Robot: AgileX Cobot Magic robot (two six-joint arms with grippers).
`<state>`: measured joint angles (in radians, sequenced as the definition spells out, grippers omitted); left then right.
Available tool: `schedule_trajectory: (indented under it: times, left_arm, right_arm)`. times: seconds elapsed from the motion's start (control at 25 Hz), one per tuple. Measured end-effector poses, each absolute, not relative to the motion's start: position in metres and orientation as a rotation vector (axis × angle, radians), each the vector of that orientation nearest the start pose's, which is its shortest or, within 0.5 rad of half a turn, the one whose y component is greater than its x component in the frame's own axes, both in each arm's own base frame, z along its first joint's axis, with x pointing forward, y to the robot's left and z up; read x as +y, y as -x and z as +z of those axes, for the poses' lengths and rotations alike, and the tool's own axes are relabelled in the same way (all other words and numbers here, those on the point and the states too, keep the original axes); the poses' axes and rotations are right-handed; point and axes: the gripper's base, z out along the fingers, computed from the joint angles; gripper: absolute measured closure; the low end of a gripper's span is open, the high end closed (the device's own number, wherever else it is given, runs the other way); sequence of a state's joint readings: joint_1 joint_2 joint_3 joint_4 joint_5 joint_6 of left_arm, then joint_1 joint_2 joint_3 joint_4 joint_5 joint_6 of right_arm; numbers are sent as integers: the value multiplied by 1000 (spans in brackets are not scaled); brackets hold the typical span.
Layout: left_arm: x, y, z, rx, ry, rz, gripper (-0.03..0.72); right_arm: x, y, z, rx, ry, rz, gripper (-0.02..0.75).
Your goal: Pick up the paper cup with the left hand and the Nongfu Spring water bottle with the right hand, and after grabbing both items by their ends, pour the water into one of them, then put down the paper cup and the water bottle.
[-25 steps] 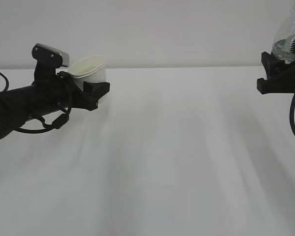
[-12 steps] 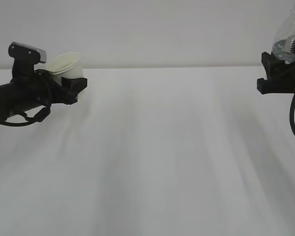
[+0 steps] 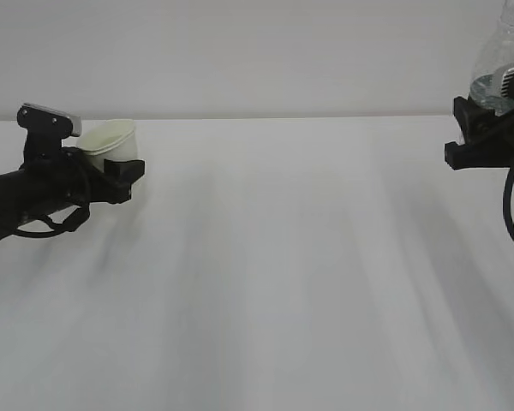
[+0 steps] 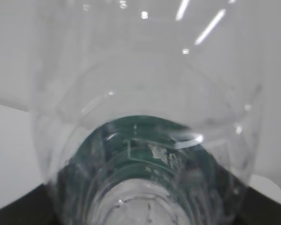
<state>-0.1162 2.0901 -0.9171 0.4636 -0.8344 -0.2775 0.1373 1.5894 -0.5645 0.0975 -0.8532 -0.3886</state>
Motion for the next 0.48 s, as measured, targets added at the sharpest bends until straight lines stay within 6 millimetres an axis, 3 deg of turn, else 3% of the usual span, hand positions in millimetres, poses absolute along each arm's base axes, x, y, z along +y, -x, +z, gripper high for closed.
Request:
schedule_trajectory:
  times: [0.48]
  left_arm:
    - [-70,-389,108,1820,-357,-292,259]
  right_arm:
    - [37,-298,207,1636,322,-155,300]
